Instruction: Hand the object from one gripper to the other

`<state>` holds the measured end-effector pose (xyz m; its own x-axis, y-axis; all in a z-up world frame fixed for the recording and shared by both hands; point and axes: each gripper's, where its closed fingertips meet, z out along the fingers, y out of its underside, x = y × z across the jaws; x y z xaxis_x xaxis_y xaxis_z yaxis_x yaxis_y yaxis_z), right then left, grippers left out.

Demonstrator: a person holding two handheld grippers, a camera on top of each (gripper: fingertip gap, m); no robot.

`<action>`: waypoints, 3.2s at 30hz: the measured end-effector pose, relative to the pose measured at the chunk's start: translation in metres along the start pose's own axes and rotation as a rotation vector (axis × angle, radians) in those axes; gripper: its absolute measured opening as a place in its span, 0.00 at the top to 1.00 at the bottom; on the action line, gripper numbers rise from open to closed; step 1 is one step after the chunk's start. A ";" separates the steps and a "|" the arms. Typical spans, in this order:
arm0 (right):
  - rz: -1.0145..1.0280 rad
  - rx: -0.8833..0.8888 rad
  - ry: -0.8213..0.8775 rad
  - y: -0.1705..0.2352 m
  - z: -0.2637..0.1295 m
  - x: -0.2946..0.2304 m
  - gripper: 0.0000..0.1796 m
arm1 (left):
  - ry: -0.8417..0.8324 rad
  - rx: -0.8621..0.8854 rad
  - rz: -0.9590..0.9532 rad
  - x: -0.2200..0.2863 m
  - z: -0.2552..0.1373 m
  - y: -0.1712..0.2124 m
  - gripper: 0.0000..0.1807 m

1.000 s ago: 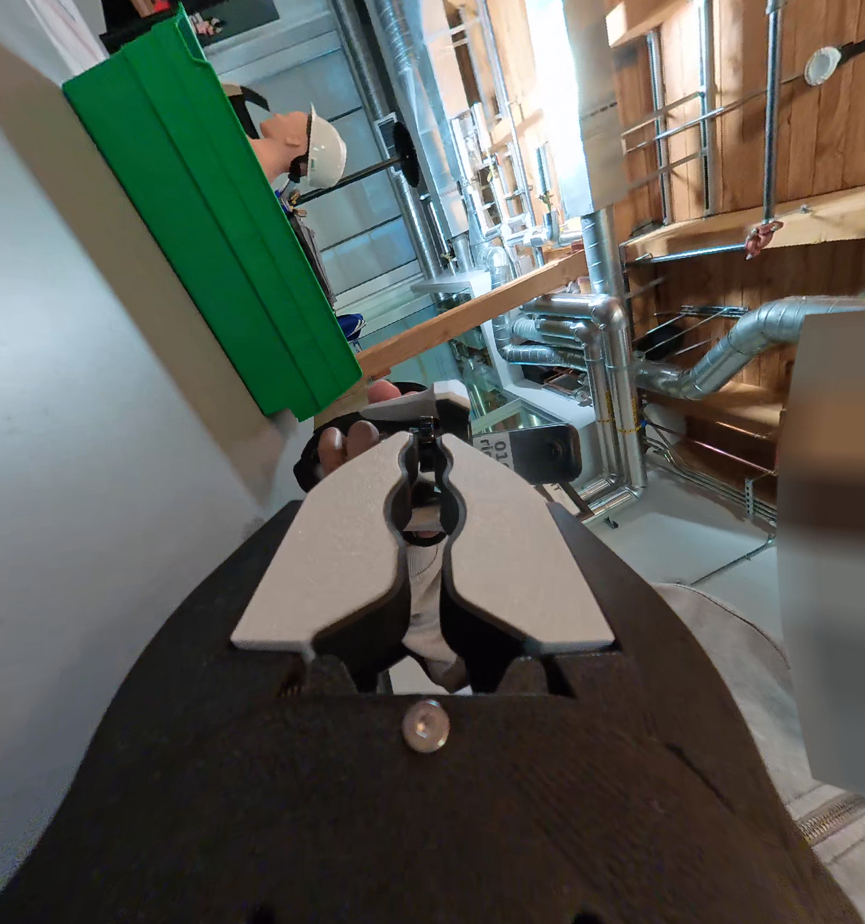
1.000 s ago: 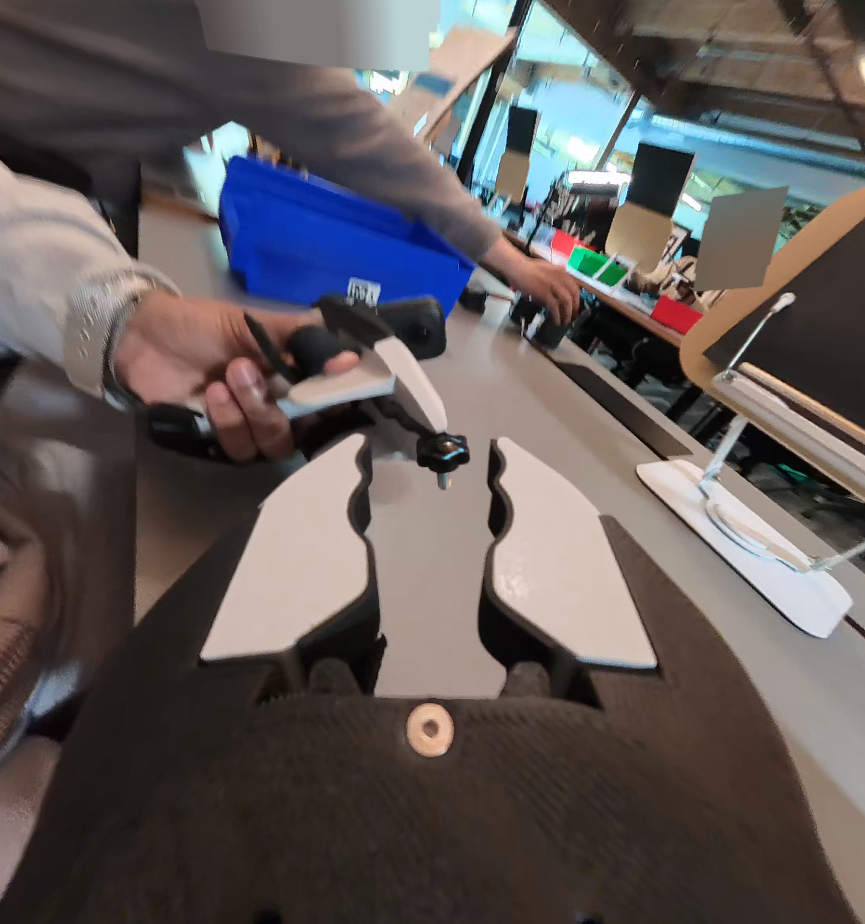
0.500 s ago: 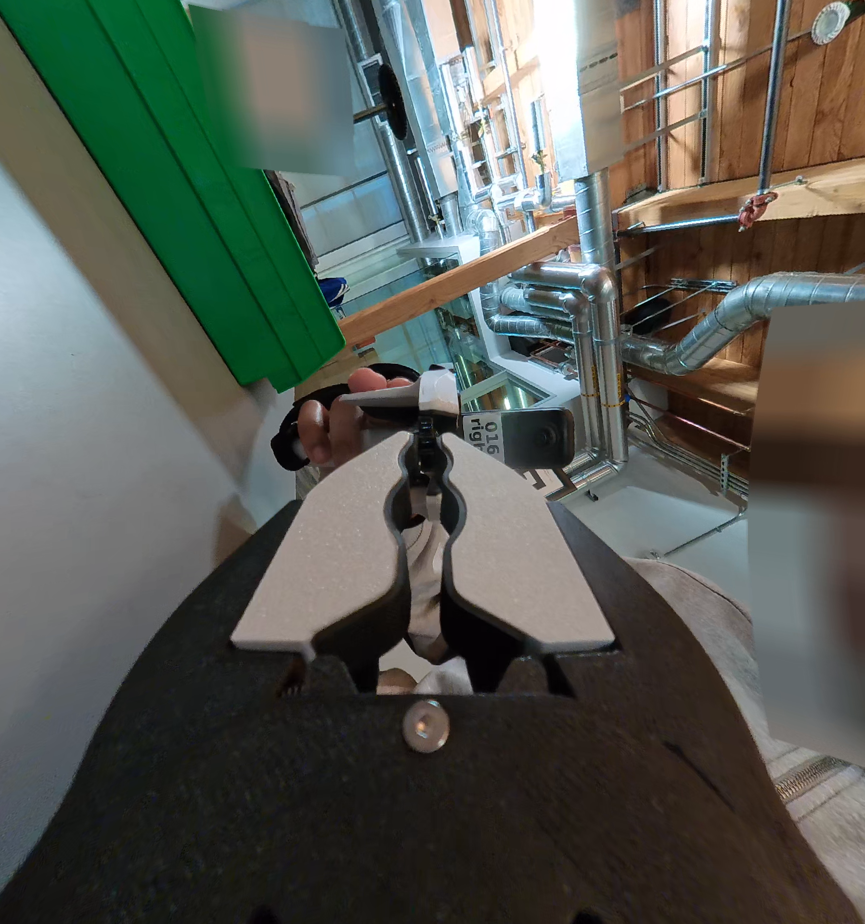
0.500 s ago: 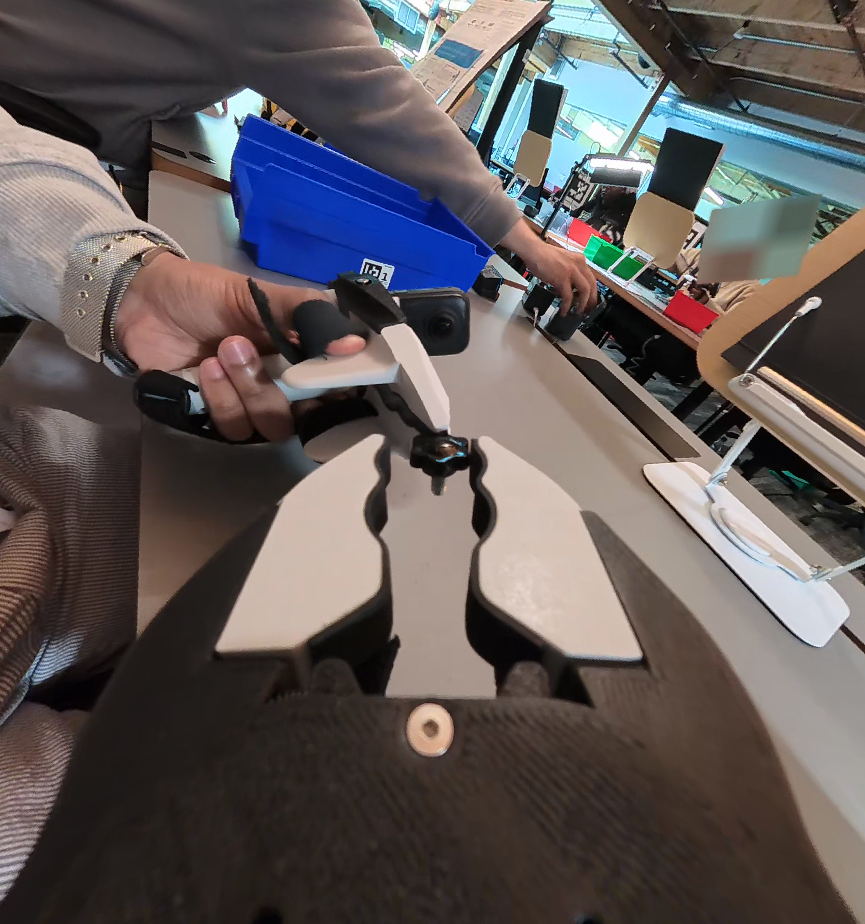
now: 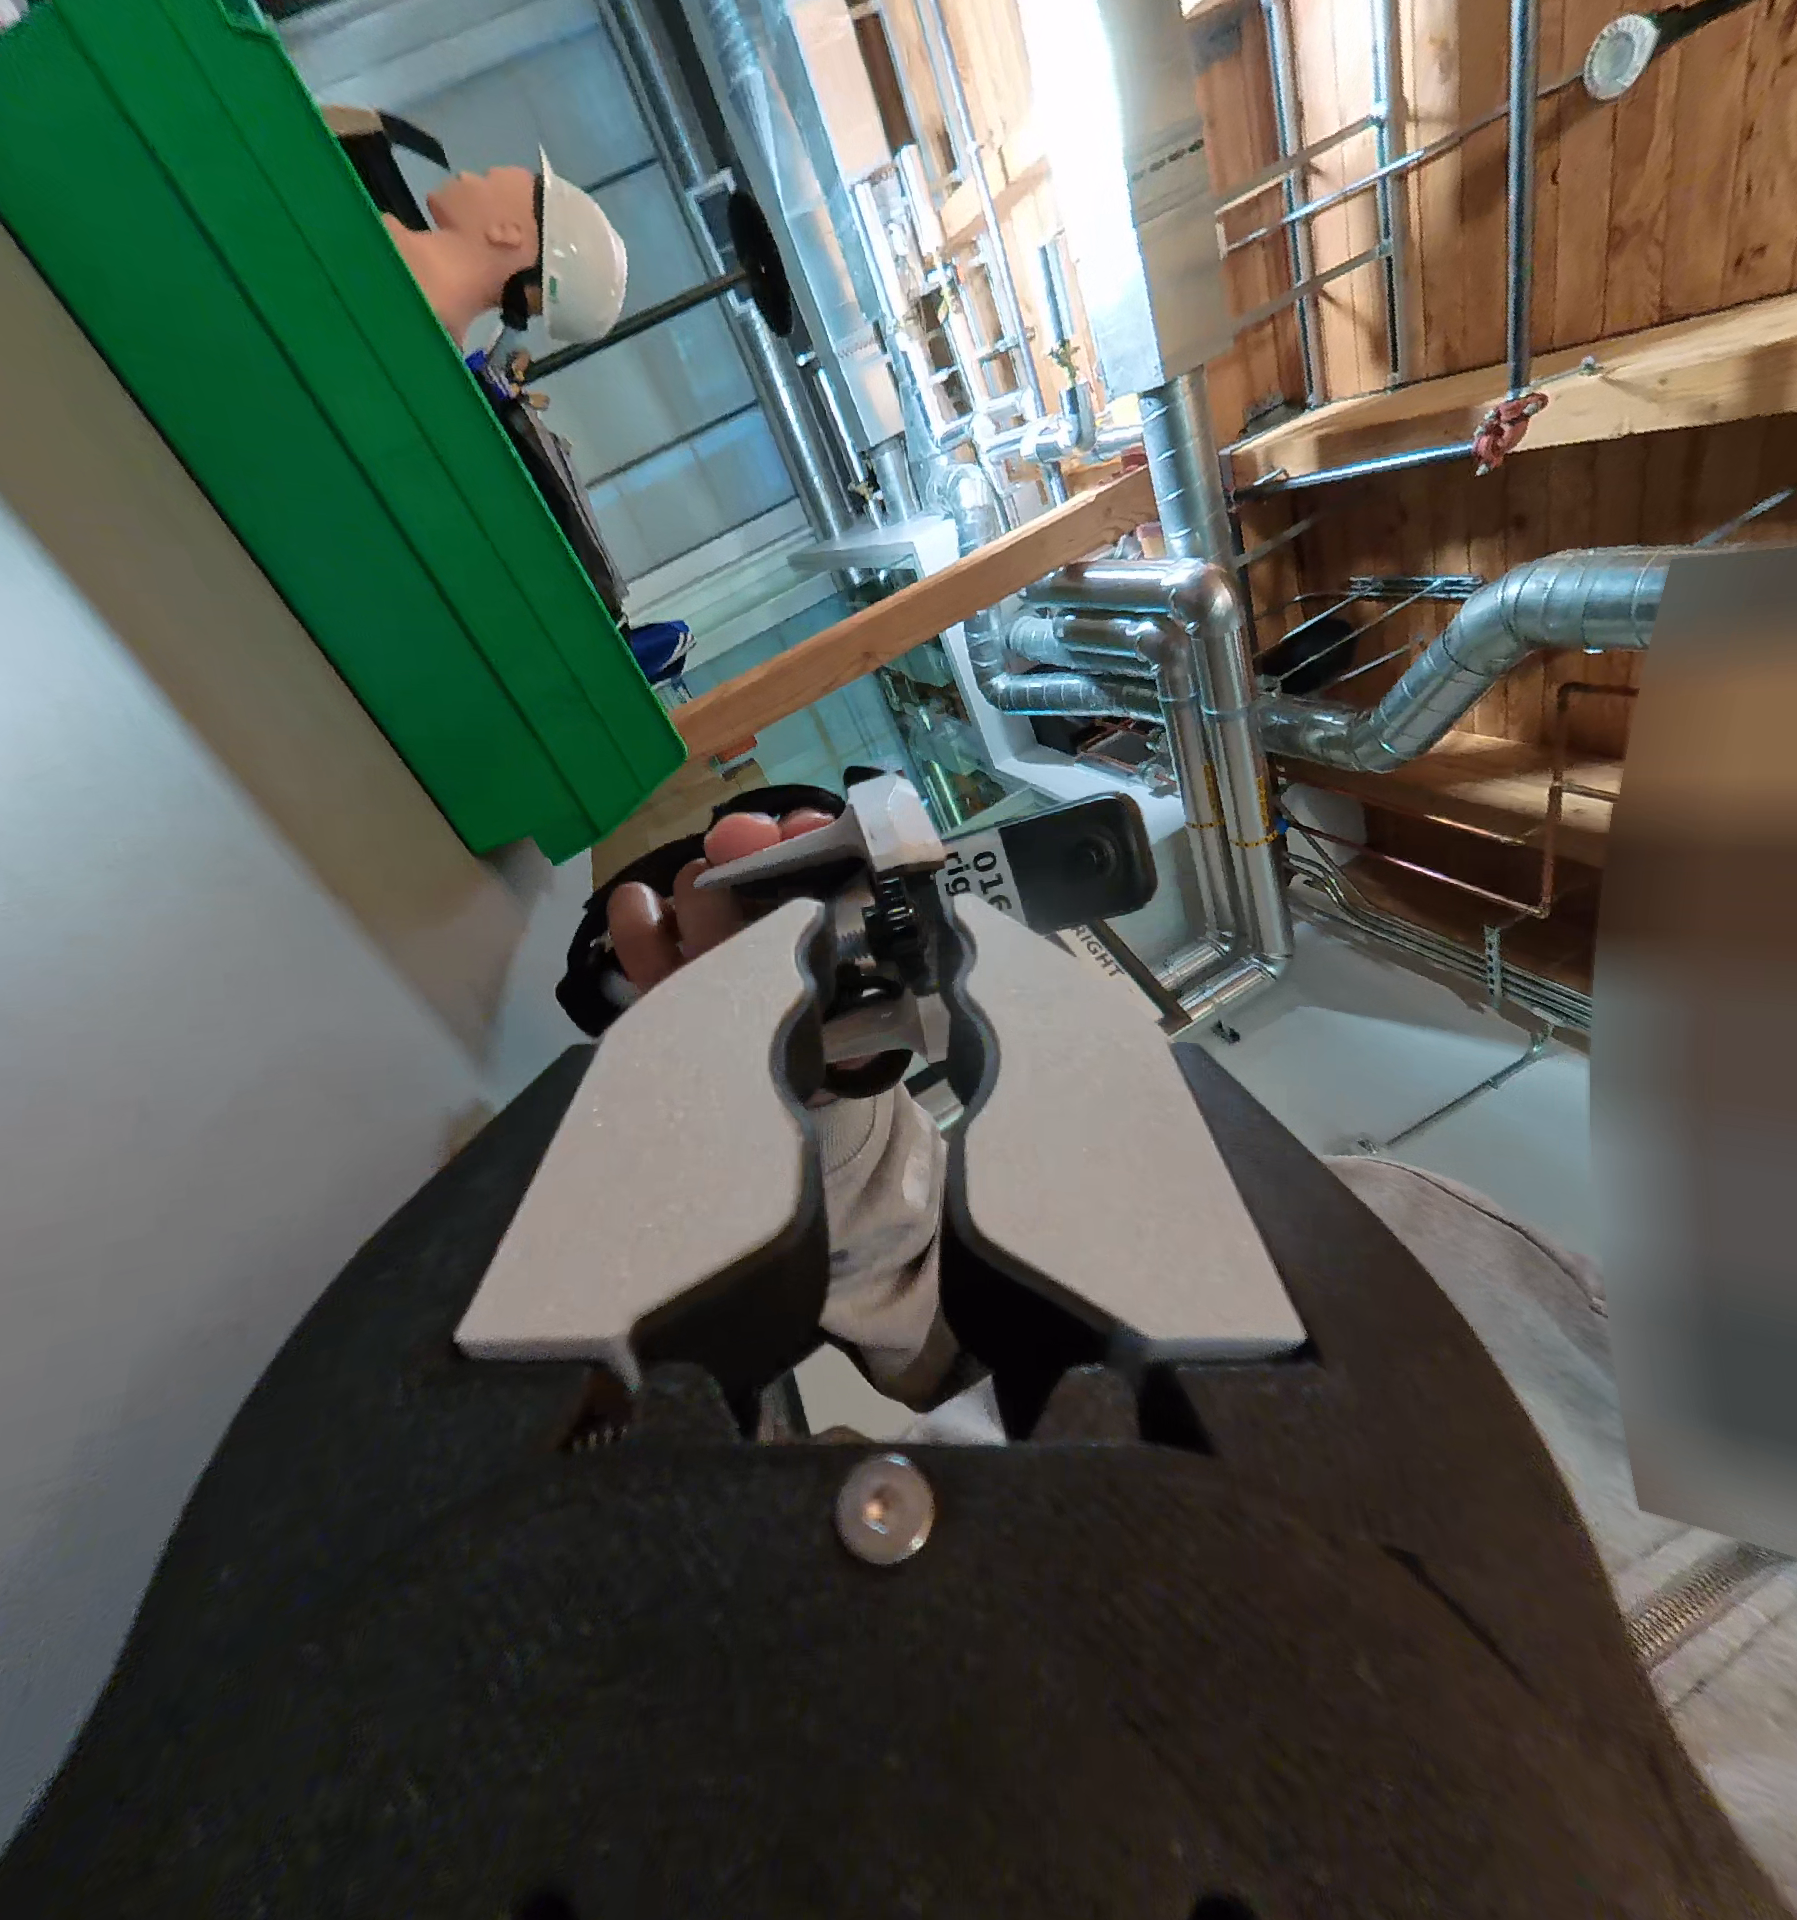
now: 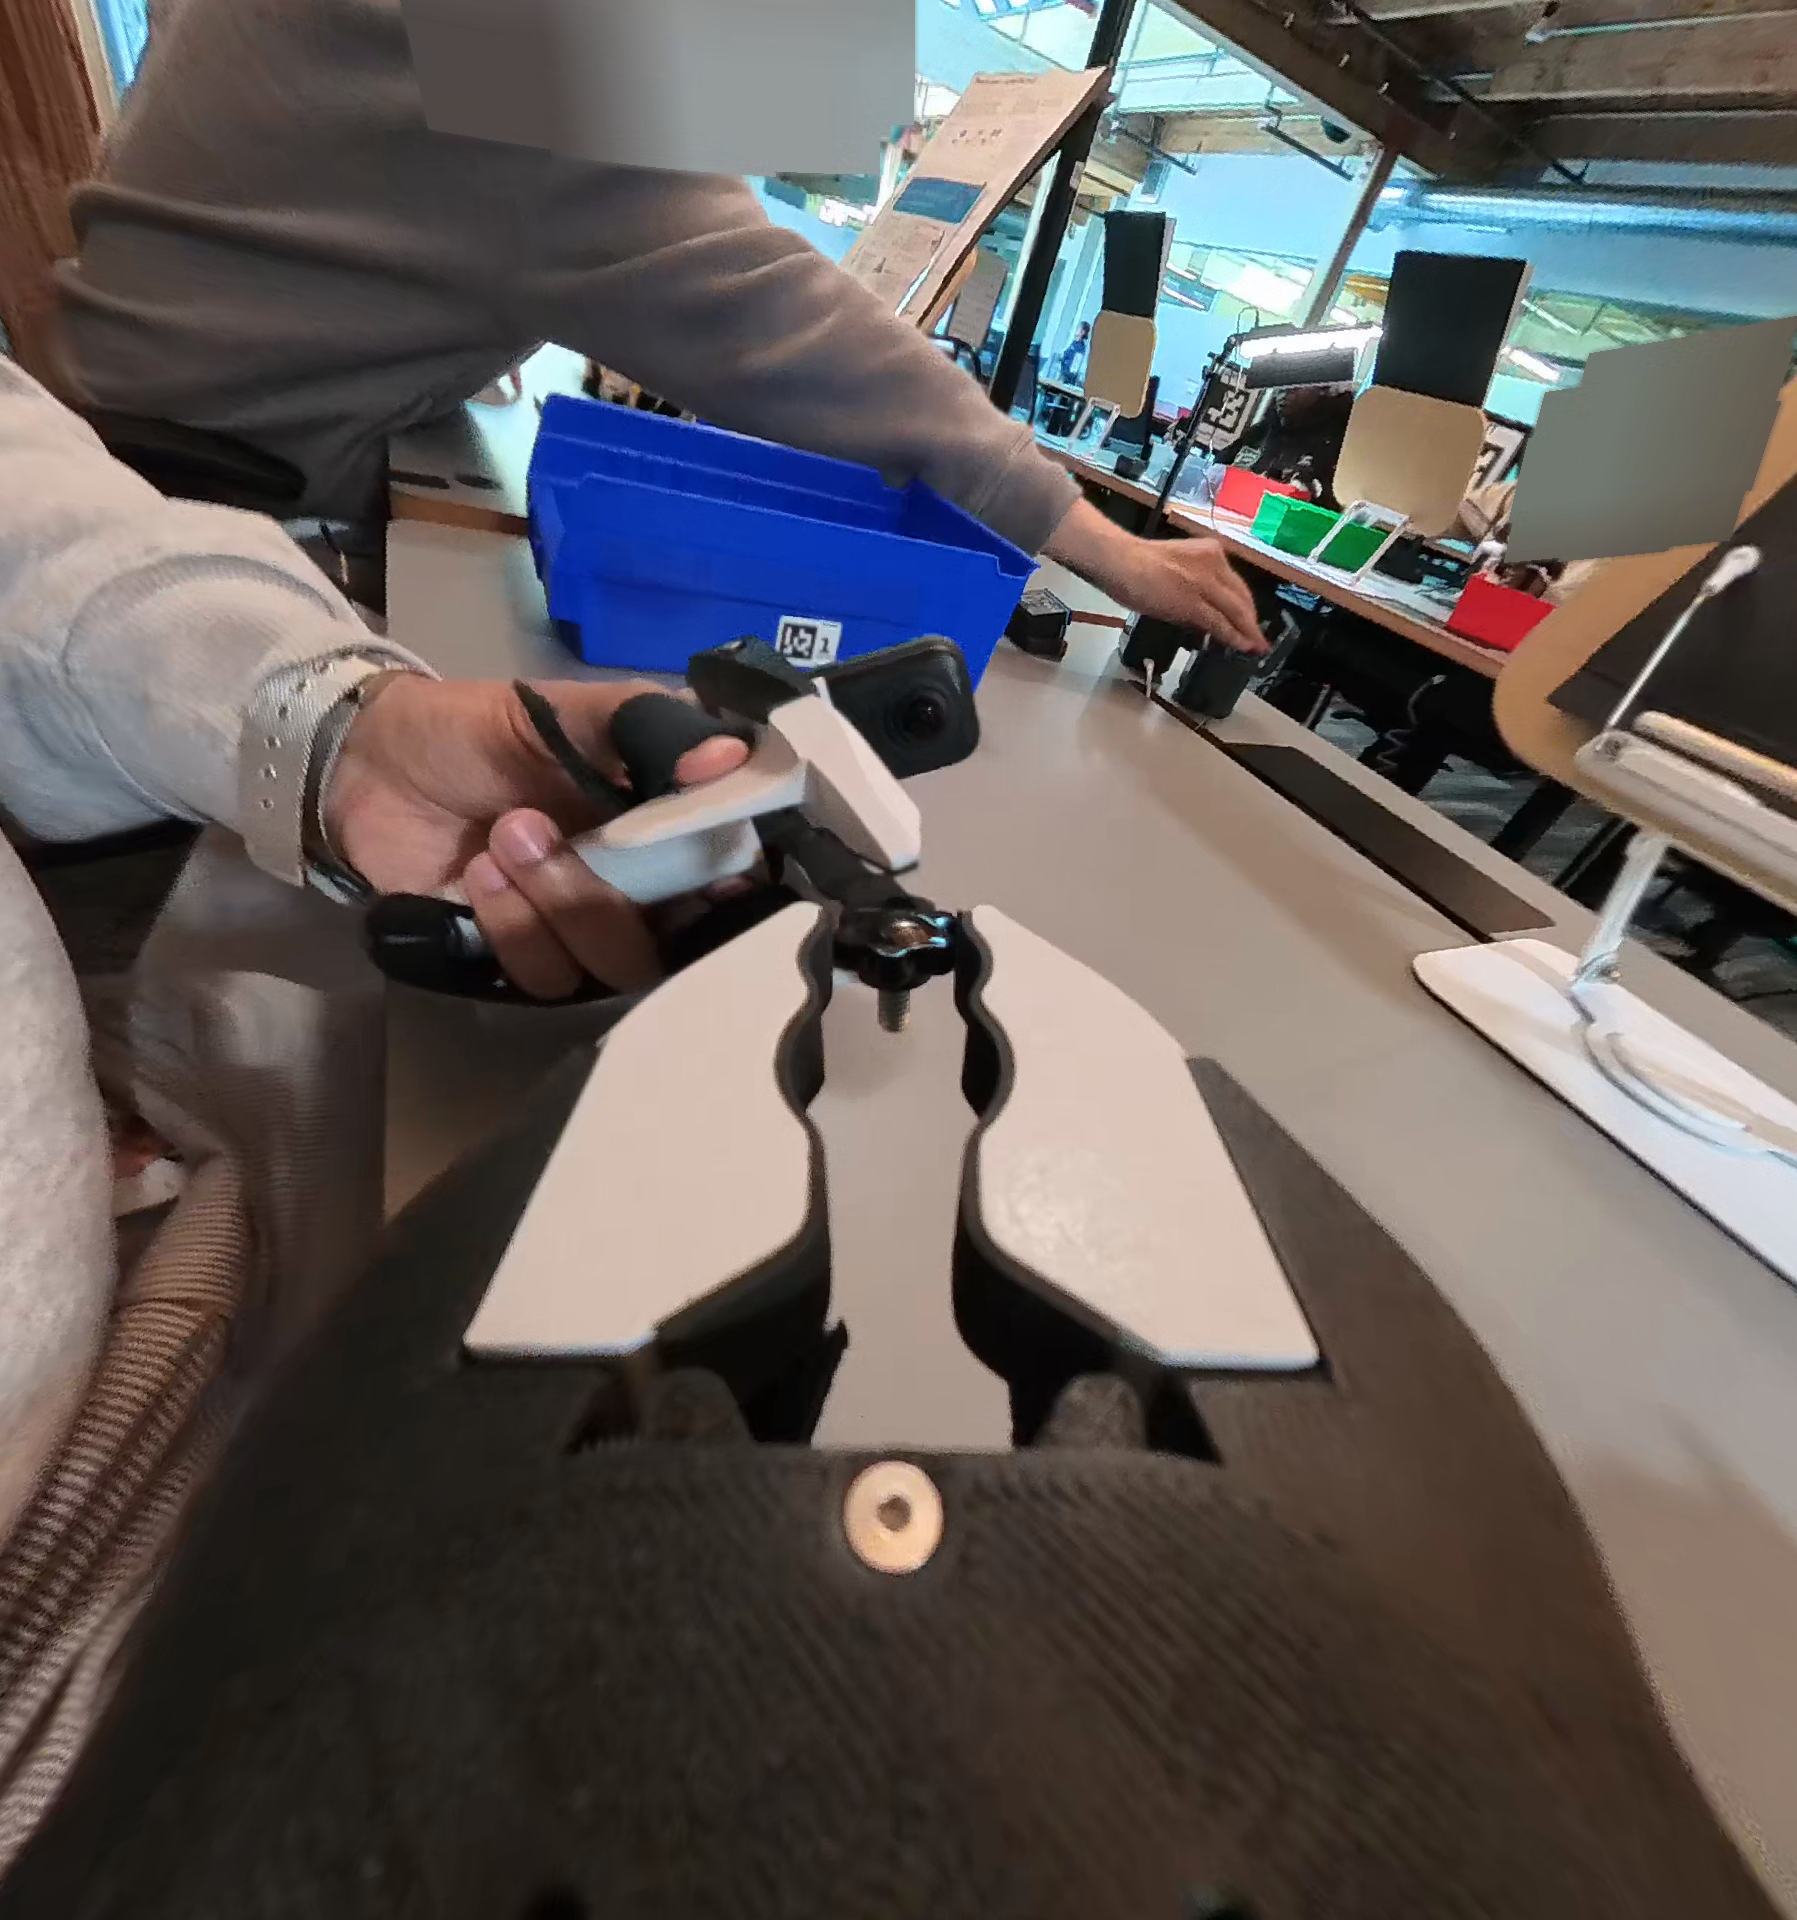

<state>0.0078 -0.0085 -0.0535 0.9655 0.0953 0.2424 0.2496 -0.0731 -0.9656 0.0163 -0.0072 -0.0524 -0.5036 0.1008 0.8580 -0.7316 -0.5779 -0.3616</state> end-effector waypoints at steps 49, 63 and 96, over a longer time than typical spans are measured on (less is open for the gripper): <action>0.625 0.082 0.011 0.007 -0.002 0.027 0.80 | -0.662 -0.144 0.879 -0.037 -0.023 -0.019 0.96; 0.760 -0.037 -0.038 0.029 0.005 0.020 0.79 | -0.819 -0.438 1.395 -0.047 -0.015 0.003 0.96; 0.282 -0.072 0.199 -0.007 -0.028 0.056 0.88 | -0.750 -0.343 1.279 -0.043 -0.012 0.002 0.79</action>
<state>0.0623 -0.0304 -0.0303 0.9910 -0.1334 -0.0128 -0.0315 -0.1392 -0.9898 0.0314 -0.0029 -0.0943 -0.5971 -0.7891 -0.1444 -0.1195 0.2656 -0.9567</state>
